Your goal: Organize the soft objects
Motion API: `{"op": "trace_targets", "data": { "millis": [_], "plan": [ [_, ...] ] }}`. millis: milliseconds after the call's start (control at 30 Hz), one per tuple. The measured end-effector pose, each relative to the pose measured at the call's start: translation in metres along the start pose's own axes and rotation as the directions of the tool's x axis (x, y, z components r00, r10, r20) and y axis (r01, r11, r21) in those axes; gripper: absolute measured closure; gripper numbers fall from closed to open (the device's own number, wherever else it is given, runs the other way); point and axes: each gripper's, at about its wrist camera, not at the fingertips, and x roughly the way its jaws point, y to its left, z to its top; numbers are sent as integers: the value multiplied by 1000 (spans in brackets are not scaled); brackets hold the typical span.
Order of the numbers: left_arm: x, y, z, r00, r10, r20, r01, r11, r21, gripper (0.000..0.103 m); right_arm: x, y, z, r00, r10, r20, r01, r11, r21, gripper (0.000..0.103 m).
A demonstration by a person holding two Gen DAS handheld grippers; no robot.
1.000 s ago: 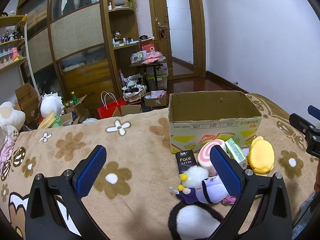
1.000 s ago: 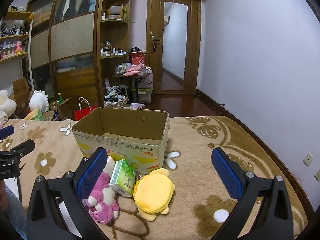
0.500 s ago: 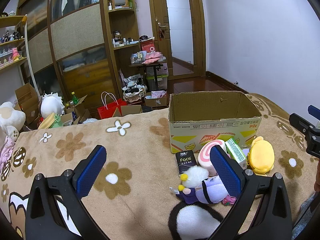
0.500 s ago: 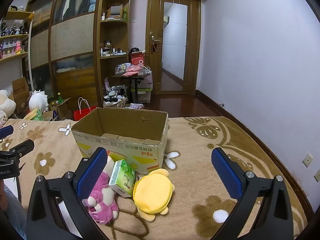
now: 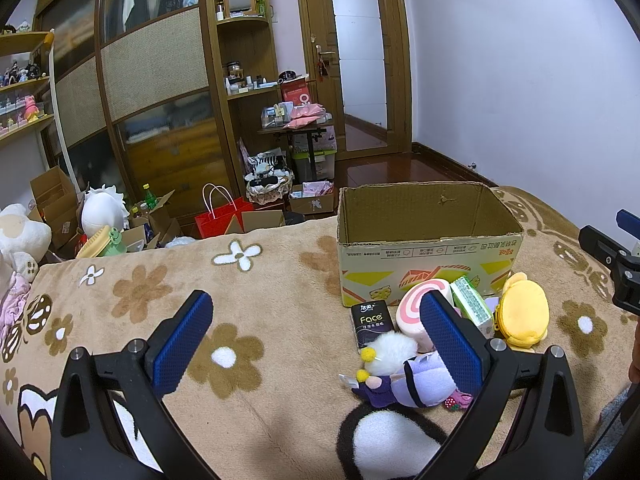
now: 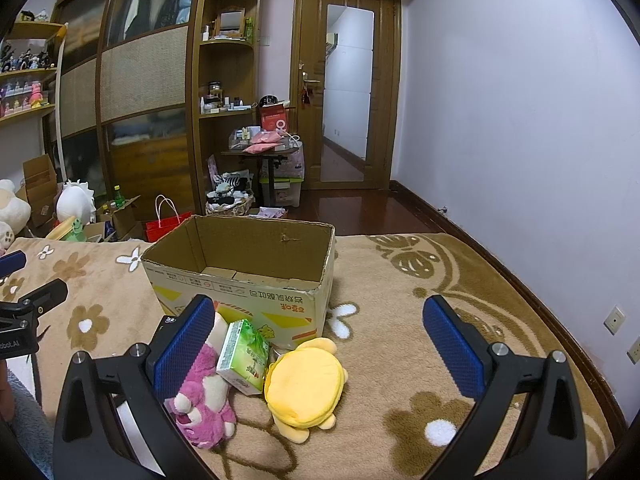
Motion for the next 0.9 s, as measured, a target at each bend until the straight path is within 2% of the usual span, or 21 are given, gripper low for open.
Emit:
{"op": "trace_targets", "data": {
  "millis": [900],
  "plan": [
    [0, 0, 0, 1000, 2, -1, -2, 1000, 2, 1, 2, -2, 0, 1000, -2, -3, 2, 1000, -2, 0]
  ]
}}
